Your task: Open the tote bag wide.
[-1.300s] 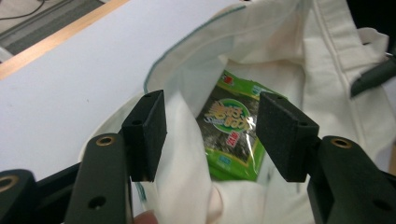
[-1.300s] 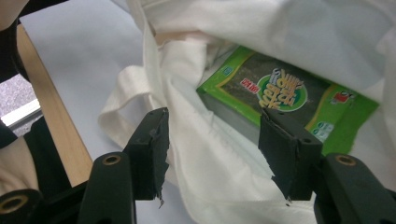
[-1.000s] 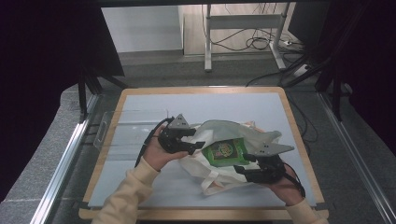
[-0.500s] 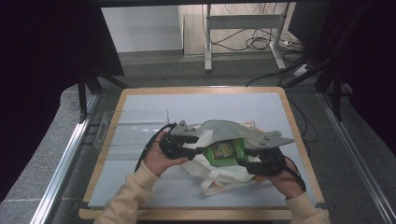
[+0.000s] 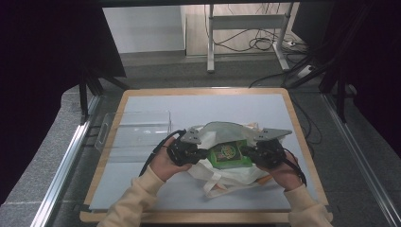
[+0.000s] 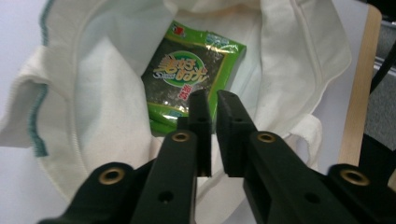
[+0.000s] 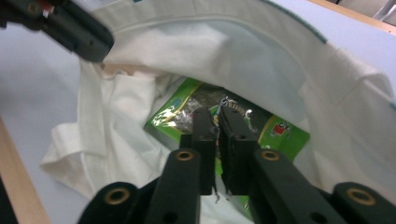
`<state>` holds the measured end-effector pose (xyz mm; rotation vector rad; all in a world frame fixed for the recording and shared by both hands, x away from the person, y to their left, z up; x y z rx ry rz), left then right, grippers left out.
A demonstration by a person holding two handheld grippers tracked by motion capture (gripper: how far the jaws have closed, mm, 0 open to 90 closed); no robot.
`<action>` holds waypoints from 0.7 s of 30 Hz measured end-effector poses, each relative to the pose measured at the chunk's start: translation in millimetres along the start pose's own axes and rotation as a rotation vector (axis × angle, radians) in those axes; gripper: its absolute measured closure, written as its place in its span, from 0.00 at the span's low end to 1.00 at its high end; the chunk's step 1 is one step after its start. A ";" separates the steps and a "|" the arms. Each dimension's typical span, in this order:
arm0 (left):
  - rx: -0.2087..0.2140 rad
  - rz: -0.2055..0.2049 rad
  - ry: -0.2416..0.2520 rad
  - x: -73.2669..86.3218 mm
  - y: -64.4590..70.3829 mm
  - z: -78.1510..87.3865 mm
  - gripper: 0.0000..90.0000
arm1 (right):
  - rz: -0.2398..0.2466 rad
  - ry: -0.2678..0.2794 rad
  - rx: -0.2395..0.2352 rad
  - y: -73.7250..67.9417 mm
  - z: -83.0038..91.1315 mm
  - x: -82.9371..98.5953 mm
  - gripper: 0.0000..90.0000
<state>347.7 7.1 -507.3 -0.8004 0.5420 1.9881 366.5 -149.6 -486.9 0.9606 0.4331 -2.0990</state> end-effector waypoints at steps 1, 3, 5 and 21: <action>0.002 0.002 -0.013 1.6 0.7 -1.8 0.98 | 0.003 -0.006 0.004 2.5 -2.9 -2.5 0.97; 0.015 0.004 -0.018 2.6 2.1 -3.2 1.00 | 0.009 -0.013 0.008 4.7 -5.7 -4.5 0.98; 0.020 0.012 -0.024 3.9 3.8 -4.6 1.00 | 0.014 -0.021 0.011 6.5 -8.9 -6.8 0.99; 0.051 0.029 -0.073 16.2 7.6 -15.9 1.00 | 0.026 -0.078 0.016 17.0 -36.7 -11.4 0.99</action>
Point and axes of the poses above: each handheld gripper's, and its own axes: z roughly backward along the jaws, x roughly out of its underside, y roughly to its right, the point moved 10 cm from there along -z, roughly forward along the jaws, and after that the axes turned 1 degree about z, right-handed, at the moved point
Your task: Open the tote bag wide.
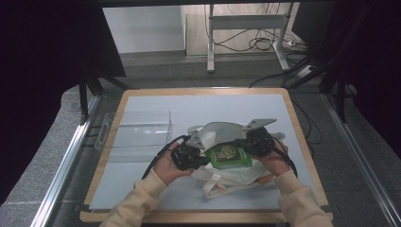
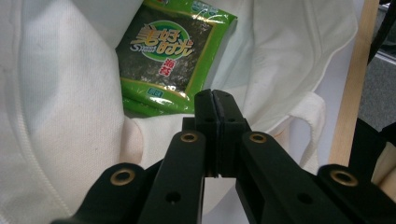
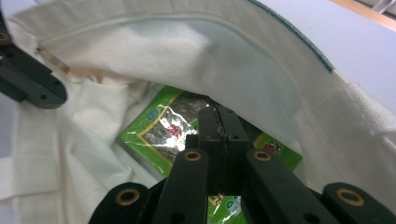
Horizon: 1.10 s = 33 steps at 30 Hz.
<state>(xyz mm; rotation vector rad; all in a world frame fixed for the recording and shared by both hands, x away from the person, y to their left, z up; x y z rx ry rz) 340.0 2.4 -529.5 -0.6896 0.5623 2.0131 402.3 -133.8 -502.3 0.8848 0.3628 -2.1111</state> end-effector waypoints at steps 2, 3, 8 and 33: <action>0.005 0.010 0.002 1.1 -0.1 -1.3 1.00 | -0.003 -0.010 0.005 2.6 -3.2 0.8 0.99; 0.005 0.010 0.002 1.1 -0.1 -1.3 1.00 | -0.003 -0.010 0.005 2.6 -3.2 0.8 0.99; 0.007 0.012 -0.005 2.9 -0.6 -1.4 1.00 | -0.012 -0.026 0.020 10.7 -7.8 2.8 0.99; 0.022 0.036 -0.027 12.5 -2.7 -5.2 1.00 | -0.016 -0.125 0.097 41.5 -19.6 13.1 0.99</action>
Point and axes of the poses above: each handheld gripper's, and its own axes: z roughly backward along the jaws, x roughly out of its underside, y roughly to its right, the point moved 10 cm from there along -z, roughly forward along the jaws, and after that the axes turned 1 degree about z, right-handed, at the moved point
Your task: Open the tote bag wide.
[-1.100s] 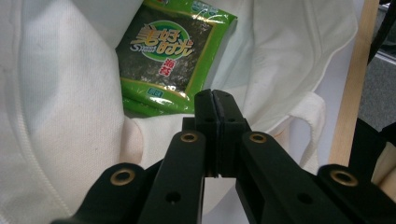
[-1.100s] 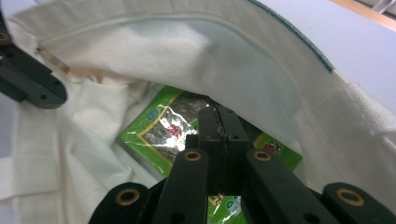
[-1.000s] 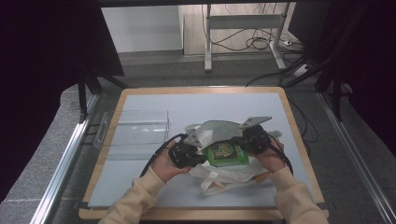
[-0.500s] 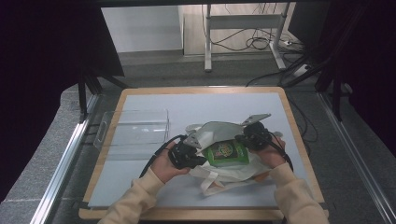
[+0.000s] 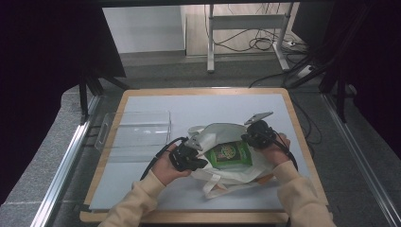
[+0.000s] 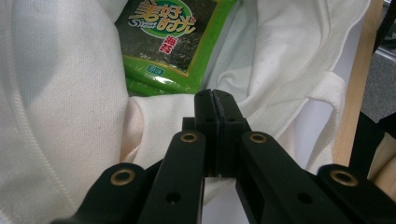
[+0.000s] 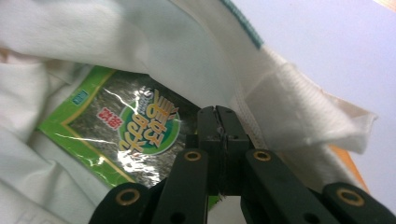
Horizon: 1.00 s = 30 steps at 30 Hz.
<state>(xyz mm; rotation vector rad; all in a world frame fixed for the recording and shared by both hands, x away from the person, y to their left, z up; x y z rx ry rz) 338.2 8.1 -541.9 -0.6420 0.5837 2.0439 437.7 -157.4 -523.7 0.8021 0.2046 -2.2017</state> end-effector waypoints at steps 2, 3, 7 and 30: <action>0.003 0.001 -0.004 0.9 0.4 -0.7 1.00 | 0.001 -0.008 0.002 1.6 -2.3 0.0 0.99; 0.003 0.000 -0.006 1.2 0.4 -1.0 1.00 | 0.005 -0.010 0.009 2.7 -3.6 -0.4 0.99; 0.004 0.001 -0.010 2.9 0.4 -1.8 1.00 | 0.009 -0.024 0.037 9.6 -9.0 -1.6 0.99; 0.006 0.010 -0.015 5.2 -3.3 -3.0 1.00 | 0.009 0.004 -0.006 -1.6 -23.2 -18.8 0.99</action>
Point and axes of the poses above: each handheld gripper's, and its own axes: z roughly backward along the jaws, x roughly out of its underside, y roughly to its right, the point moved 10 cm from there along -z, roughly forward along the jaws, and after that the axes turned 1 degree about z, right-handed, at the moved point
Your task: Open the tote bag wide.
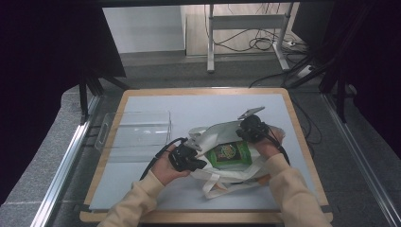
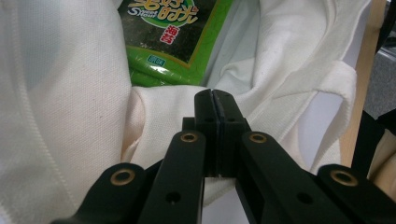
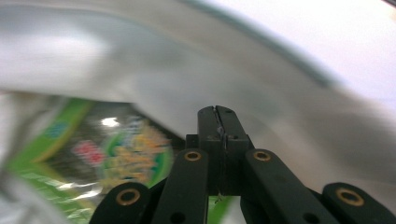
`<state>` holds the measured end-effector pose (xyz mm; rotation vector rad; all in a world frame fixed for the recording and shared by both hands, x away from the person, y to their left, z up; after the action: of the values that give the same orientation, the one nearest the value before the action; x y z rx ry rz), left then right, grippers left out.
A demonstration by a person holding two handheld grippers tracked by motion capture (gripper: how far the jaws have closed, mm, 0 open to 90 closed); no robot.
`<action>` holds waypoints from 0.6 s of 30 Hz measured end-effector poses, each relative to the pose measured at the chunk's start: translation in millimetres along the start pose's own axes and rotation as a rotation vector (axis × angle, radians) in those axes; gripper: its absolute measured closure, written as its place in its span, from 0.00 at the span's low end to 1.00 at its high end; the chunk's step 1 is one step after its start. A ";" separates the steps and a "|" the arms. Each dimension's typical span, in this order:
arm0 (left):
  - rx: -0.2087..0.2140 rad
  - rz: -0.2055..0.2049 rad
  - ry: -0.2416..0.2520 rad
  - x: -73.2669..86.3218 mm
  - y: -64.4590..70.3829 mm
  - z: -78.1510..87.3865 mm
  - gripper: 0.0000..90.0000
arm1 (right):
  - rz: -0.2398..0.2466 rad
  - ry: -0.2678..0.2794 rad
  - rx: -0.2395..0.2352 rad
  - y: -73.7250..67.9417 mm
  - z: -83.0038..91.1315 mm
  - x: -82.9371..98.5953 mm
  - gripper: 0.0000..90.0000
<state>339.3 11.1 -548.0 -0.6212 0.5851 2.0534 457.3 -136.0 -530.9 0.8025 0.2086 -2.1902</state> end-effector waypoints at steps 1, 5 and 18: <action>0.001 0.001 0.001 -0.1 0.2 0.2 1.00 | 0.009 -0.002 -0.024 -7.7 -0.6 -0.7 0.99; 0.002 -0.006 0.000 0.0 -1.0 0.6 1.00 | 0.083 -0.020 -0.098 -38.1 -7.0 -2.4 0.99; 0.002 0.003 -0.002 0.7 -1.7 1.4 1.00 | 0.216 -0.093 -0.239 -100.0 -34.9 -2.6 0.99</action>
<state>340.1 13.2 -547.6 -0.6170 0.5870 2.0558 403.1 -52.5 -567.2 0.5610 0.3157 -1.9491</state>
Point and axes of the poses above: each handheld gripper's, and its own axes: z roughly backward along the jaws, x roughly out of its underside, y roughly to its right, the point moved 10 cm from there along -z, roughly forward along the jaws, and after that the axes turned 1 degree about z, right-handed, at the moved point
